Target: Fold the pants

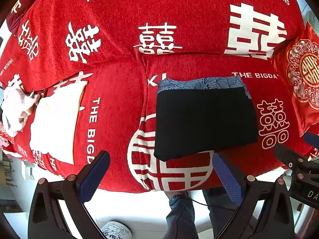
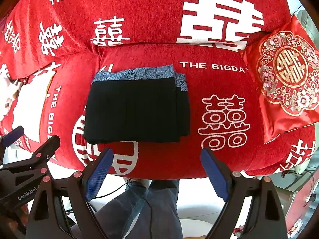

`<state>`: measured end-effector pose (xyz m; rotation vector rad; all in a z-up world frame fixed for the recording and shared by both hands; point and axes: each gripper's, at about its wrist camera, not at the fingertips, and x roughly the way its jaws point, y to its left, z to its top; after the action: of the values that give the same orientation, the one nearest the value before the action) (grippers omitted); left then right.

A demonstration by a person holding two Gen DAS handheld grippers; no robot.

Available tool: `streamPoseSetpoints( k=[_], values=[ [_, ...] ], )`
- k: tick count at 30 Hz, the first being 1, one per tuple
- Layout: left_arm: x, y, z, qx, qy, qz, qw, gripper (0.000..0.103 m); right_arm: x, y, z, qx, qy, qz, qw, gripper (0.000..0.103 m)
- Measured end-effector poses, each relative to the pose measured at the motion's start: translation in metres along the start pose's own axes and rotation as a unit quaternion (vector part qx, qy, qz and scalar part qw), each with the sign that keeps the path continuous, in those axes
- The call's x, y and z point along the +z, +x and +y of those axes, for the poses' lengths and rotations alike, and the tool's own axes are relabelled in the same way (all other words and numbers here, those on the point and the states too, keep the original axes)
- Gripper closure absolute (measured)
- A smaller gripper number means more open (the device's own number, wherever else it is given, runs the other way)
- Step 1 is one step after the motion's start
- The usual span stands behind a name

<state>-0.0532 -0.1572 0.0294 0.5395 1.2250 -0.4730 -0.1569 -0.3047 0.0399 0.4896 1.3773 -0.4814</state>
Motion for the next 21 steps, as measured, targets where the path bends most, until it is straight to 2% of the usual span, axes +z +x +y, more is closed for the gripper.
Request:
streamPoseSetpoints(
  k=[21],
  values=[
    [0.001, 0.0005, 0.0004, -0.003, 0.0, -0.001, 1.0, 0.0, 0.0003, 0.0019, 0.0005, -0.003, -0.004, 0.003, 1.0, 0.012]
  ],
)
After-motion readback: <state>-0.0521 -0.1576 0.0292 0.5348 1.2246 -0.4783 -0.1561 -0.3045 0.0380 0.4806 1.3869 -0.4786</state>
